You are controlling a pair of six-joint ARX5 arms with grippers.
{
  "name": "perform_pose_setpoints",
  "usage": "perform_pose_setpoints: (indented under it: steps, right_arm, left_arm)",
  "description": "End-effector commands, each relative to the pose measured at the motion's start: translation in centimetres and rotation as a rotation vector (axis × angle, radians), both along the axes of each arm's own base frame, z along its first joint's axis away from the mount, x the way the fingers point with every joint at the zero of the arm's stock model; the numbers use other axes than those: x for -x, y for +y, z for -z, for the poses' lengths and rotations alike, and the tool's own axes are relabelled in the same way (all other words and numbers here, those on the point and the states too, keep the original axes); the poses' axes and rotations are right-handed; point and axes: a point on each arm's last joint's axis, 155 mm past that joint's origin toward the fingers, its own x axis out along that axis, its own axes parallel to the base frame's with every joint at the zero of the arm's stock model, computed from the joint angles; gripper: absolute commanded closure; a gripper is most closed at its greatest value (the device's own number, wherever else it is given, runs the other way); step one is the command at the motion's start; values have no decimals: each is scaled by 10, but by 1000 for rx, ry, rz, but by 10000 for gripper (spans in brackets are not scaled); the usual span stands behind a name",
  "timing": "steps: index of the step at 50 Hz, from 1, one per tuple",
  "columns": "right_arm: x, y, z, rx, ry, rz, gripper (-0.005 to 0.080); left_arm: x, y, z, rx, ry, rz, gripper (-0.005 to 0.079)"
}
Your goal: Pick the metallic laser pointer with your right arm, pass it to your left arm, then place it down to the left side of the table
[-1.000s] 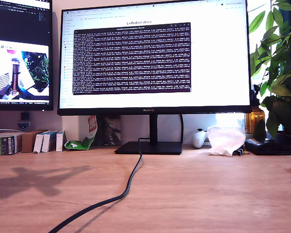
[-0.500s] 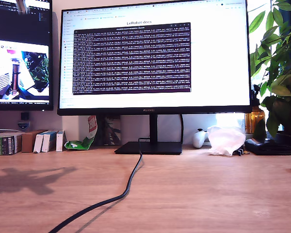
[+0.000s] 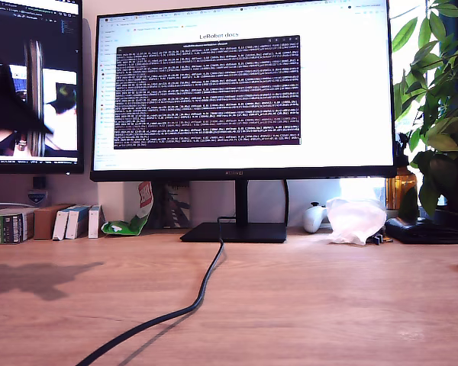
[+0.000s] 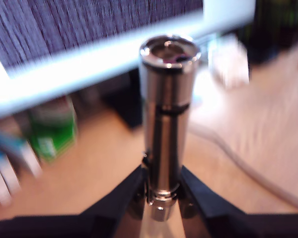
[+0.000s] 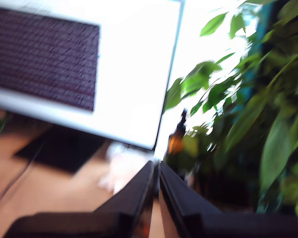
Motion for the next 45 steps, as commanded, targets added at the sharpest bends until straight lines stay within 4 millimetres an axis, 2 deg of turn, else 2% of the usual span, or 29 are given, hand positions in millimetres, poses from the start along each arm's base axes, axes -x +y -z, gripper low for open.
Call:
perform_pose_setpoints:
  steps: [1,9,17,30,45]
  right_arm:
    - [1,0,20,6,42,-1,763]
    - [11,-1,23,6,32,-1,763]
    - [12,-1,22,4,27,-2,763]
    - [12,3,21,23,22,-27,764]
    - [12,4,21,27,23,-31,763]
  left_arm:
    - [-10,3,-3,-16,35,-9,766]
    - [-20,9,7,-51,227,-37,766]
    - [-30,20,22,-110,406,-82,766]
    - [-27,22,66,-140,713,-74,766]
    - [-8,19,110,-121,1003,-48,766]
